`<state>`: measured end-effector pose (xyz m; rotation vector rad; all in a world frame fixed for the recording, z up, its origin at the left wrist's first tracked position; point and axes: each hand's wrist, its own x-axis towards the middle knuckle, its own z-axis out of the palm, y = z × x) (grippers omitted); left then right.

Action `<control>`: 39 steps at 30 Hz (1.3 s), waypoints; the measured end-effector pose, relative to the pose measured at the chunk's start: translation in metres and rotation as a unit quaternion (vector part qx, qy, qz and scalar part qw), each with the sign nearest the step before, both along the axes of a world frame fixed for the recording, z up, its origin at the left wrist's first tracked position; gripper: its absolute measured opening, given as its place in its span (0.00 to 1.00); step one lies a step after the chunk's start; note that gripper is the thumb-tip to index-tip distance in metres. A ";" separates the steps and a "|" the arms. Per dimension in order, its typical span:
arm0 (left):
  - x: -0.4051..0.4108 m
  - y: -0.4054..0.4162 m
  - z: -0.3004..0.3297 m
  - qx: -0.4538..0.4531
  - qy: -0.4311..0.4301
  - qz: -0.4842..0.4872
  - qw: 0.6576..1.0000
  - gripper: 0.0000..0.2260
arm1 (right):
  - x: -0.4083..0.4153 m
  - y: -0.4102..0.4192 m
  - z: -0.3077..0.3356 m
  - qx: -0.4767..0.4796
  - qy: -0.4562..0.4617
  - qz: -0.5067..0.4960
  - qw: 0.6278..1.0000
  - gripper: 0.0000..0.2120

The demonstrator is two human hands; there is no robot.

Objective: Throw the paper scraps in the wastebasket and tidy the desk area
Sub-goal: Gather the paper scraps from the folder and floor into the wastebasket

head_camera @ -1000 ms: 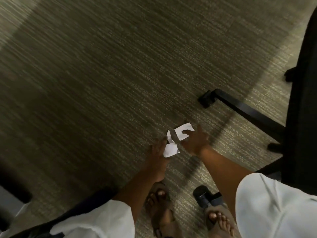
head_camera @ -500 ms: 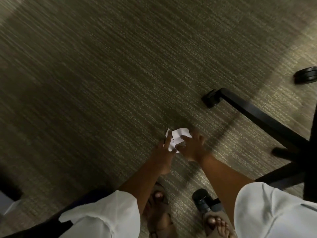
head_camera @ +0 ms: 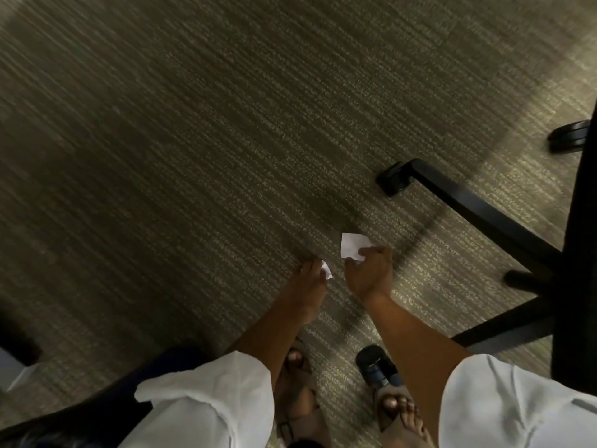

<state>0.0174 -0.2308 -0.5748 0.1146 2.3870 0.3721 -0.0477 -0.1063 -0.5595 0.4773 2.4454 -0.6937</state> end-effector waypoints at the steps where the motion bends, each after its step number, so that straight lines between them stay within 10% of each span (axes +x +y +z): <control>1: 0.000 0.003 0.001 0.017 0.001 0.026 1.000 0.26 | 0.001 -0.001 0.002 -0.001 0.010 -0.013 1.000 0.17; 7: -0.015 -0.003 0.023 0.081 0.012 0.281 0.956 0.11 | 0.002 -0.003 0.022 -0.030 0.050 -0.107 0.993 0.08; 12: -0.026 -0.011 0.074 0.223 0.018 0.593 0.774 0.04 | 0.000 -0.018 0.070 -0.148 0.035 -0.295 0.943 0.08; 16: -0.028 -0.018 0.130 0.264 0.010 0.711 0.652 0.15 | 0.000 -0.034 0.130 -0.394 -0.029 -0.439 0.807 0.19; 29: 0.018 -0.042 0.350 0.563 -0.011 0.765 0.311 0.17 | 0.003 -0.058 0.329 -0.402 -0.016 -0.072 0.913 0.16; 32: 0.047 -0.043 0.373 0.539 0.032 0.774 0.332 0.17 | 0.016 -0.062 0.363 -0.407 -0.040 0.006 0.912 0.18; 39: 0.117 -0.048 0.383 0.554 0.101 0.808 0.173 0.13 | 0.055 -0.061 0.394 -0.623 -0.367 -0.176 0.668 0.46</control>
